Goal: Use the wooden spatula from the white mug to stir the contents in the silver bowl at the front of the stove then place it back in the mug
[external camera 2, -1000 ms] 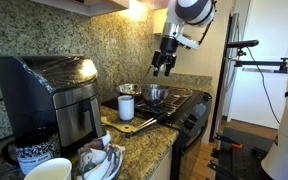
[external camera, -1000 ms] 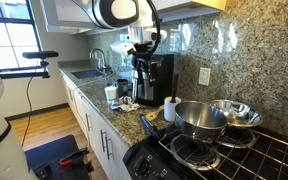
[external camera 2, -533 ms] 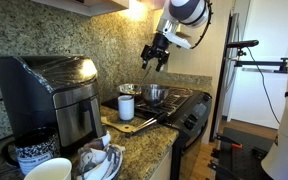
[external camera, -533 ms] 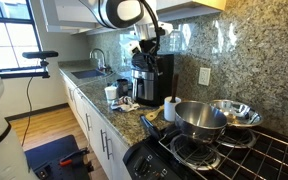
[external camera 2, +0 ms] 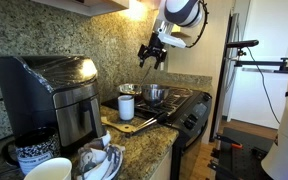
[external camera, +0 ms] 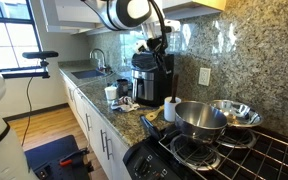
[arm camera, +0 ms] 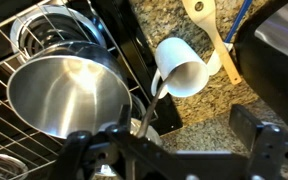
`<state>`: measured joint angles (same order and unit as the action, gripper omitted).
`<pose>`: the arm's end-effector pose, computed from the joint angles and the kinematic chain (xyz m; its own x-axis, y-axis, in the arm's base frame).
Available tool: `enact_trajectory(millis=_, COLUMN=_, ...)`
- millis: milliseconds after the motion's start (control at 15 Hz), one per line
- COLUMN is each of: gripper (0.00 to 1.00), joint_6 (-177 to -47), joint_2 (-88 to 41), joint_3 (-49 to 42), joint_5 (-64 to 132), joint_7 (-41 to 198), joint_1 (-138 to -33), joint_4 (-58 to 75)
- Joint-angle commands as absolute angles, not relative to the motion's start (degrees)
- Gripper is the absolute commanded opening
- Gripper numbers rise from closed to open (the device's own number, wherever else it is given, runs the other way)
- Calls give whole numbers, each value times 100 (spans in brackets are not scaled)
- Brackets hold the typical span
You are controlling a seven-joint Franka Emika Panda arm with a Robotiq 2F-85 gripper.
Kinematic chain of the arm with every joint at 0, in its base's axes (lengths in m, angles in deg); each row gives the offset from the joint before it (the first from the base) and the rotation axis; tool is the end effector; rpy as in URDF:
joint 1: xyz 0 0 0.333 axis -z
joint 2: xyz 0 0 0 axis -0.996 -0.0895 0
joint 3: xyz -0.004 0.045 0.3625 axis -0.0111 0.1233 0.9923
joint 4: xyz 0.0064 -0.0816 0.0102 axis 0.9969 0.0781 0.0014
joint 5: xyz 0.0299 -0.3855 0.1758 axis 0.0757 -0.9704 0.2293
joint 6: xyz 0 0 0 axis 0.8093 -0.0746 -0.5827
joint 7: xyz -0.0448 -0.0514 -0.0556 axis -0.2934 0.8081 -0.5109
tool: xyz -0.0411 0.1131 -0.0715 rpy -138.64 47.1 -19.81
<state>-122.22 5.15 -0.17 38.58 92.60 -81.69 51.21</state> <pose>0.5306 -0.0371 0.4541 0.8490 -0.3995 0.3459 -0.3724 -0.9167 -0.1447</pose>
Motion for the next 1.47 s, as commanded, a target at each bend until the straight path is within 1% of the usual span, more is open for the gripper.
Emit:
enact_trajectory(millis=0, gripper=100, joint_6=-12015, joint_2=314, joint_3=46, joint_5=3375, joint_7=9885, joint_1=-7848, joint_4=4847)
enact_trajectory(millis=733, gripper=100, joint_6=-11457, joint_2=30, joint_3=57, joint_5=3167, joint_7=10689, joint_1=-7811, joint_4=4476)
enact_trajectory(millis=1400, gripper=100, joint_6=-11381, joint_2=19, joint_3=57, joint_5=3156, joint_7=11033, joint_1=-7842, joint_4=4344)
